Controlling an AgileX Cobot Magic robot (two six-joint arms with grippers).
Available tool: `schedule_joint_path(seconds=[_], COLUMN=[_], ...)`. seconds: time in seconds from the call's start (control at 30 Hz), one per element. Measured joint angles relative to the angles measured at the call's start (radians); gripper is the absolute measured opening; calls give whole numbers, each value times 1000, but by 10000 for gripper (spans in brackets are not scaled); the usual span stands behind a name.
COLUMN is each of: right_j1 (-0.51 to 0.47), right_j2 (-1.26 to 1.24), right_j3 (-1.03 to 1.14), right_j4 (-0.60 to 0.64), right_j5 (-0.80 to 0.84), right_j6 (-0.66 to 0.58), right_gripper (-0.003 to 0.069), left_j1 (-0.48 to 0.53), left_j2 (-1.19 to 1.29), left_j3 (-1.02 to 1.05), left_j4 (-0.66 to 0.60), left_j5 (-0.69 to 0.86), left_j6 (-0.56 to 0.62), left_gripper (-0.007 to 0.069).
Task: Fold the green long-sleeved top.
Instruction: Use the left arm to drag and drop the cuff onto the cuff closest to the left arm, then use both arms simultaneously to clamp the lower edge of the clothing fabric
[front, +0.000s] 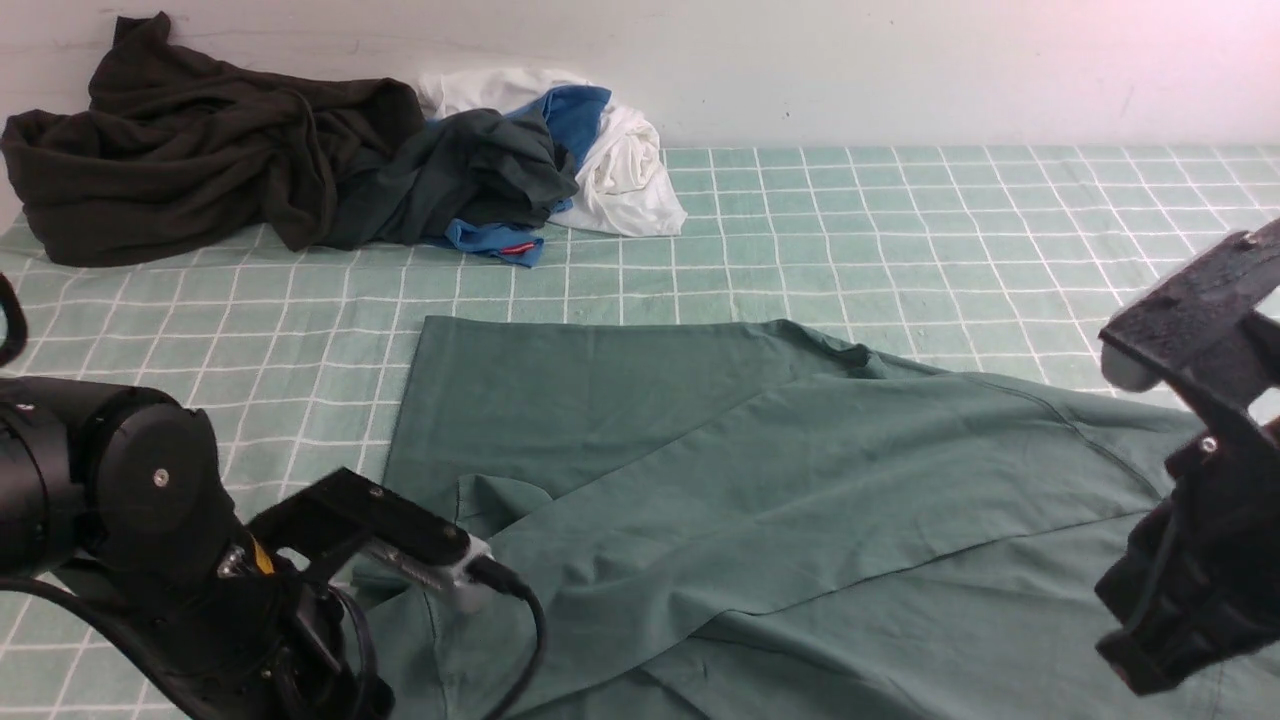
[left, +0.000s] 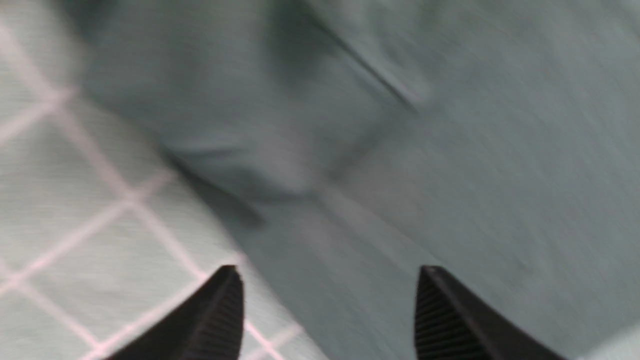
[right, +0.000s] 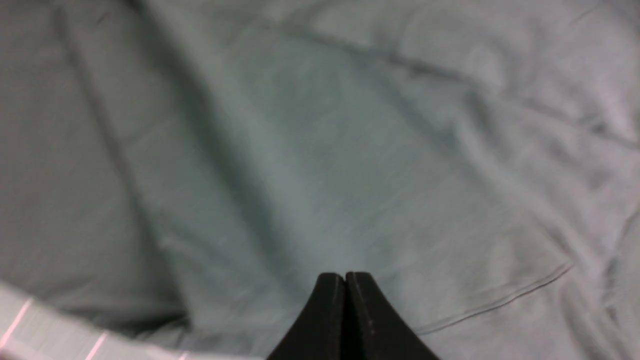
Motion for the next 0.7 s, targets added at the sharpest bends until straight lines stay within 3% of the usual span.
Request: schedule_joint_path(seconds=[0.13,0.2,0.3,0.47,0.7], right_j1=[50,52,53,53,53], right_j2=[-52,-66,-115,-138,-139], right_j3=[14,17,19,19,27], right_j4=[37,43,56,57,57], right_j5=[6,10,16,18,18], right_j6=[-16,-17,-19,-22,-25], right_gripper=[-14,-14,-14,-14,-14], left_j1=[-221,-263,-426,-500,-503], left_j2=[0,0,0,0,0], left_j3=[5,12,82,165,184], left_j4=[33,43,86,131,210], left_j5=[103,119,134,36,-94], left_j6=[59,66,80,82,55], left_gripper=[491,493,493,493,493])
